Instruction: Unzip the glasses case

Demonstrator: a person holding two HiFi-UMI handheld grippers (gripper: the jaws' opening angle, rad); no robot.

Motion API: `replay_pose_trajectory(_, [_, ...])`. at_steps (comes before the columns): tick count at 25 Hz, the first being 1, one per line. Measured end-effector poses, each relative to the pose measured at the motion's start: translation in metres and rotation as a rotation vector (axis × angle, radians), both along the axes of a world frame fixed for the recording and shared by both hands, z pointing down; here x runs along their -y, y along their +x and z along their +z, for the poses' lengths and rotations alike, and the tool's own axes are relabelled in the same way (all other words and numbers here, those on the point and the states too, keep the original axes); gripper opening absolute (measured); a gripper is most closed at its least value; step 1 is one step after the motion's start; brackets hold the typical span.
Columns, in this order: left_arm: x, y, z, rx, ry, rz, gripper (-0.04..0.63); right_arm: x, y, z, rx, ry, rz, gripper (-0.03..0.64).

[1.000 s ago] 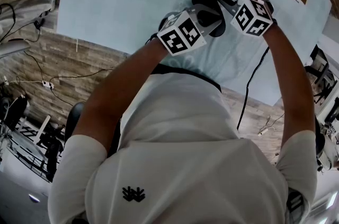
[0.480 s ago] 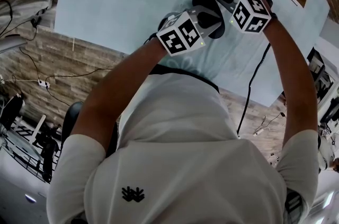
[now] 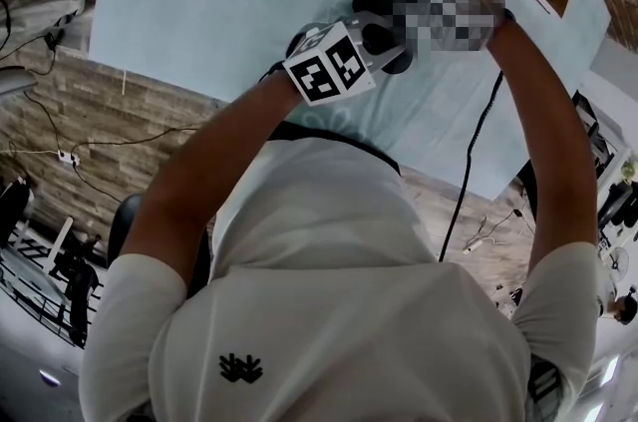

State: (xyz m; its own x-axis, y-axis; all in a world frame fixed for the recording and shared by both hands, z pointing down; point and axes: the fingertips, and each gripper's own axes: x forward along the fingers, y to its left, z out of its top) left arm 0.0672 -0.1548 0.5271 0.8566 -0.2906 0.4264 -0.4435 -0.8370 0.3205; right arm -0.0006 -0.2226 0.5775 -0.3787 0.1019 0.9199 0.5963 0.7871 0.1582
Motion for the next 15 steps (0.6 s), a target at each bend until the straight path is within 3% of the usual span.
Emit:
replay_pose_trajectory(7, [0.0003, 0.0003, -0.0001, -0.005, 0.001, 0.008, 0.055, 0.0006, -0.0059, 0.0017, -0.032, 0.013, -0.081, 0.005])
replay_pose_trajectory(15, [0.0003, 0.0002, -0.0003, -0.006, 0.010, 0.007, 0.055, -0.0005, -0.0063, 0.0071, -0.071, -0.048, -0.106, 0.006])
